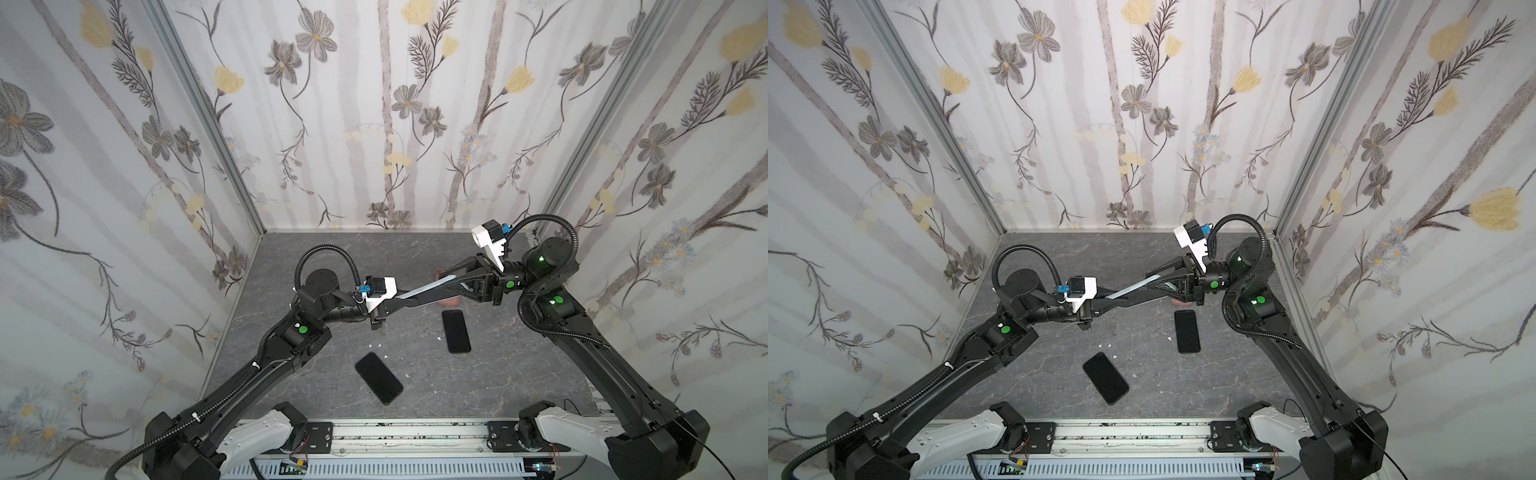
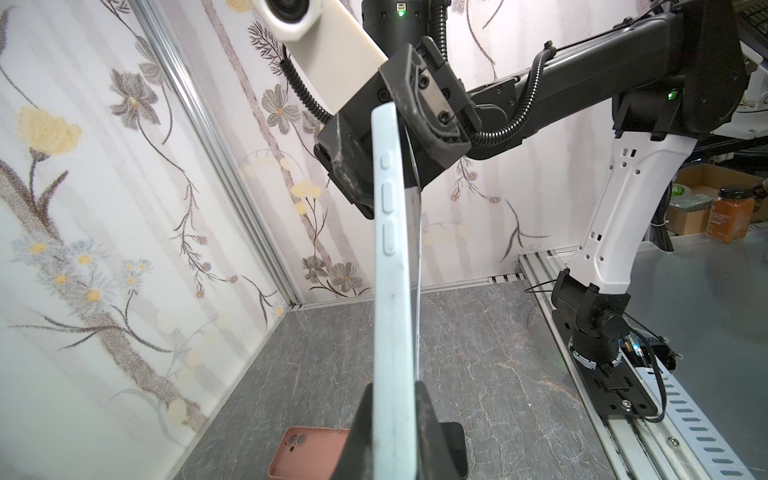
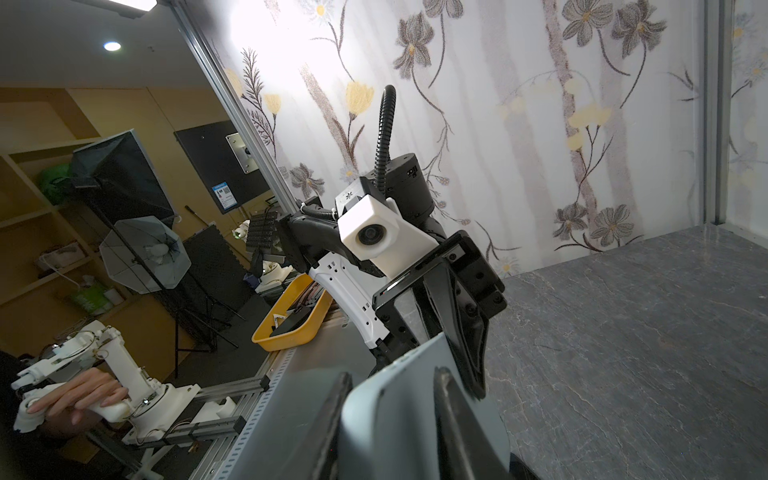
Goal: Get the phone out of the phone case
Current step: 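Grip the phone's far end with the right gripper while the left holds it, then open the right gripper and draw it back while the left gripper holds the phone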
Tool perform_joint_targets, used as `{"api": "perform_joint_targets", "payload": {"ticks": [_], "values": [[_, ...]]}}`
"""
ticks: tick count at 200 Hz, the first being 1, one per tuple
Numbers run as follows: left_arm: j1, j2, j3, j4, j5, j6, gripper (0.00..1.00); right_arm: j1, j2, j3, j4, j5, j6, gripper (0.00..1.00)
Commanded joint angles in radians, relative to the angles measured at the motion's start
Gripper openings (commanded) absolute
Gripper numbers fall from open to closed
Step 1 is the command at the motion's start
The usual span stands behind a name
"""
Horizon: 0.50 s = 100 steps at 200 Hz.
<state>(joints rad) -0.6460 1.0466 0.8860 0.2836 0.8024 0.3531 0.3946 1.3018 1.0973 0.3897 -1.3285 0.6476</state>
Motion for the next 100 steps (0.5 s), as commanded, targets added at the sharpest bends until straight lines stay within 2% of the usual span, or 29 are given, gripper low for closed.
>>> {"api": "perform_joint_targets", "payload": {"ticks": [1,70,100], "values": [[-0.001,-0.003,0.013,0.083,-0.123,0.113,0.0,0.005,0.011,-0.004,-0.034,0.077,0.109,0.33],[0.004,-0.002,0.023,0.083,-0.209,0.168,0.0,0.005,0.033,-0.002,-0.052,0.091,0.122,0.4],[0.005,0.0,0.024,0.083,-0.209,0.164,0.0,0.002,0.027,0.0,-0.049,0.104,0.127,0.48]]}}
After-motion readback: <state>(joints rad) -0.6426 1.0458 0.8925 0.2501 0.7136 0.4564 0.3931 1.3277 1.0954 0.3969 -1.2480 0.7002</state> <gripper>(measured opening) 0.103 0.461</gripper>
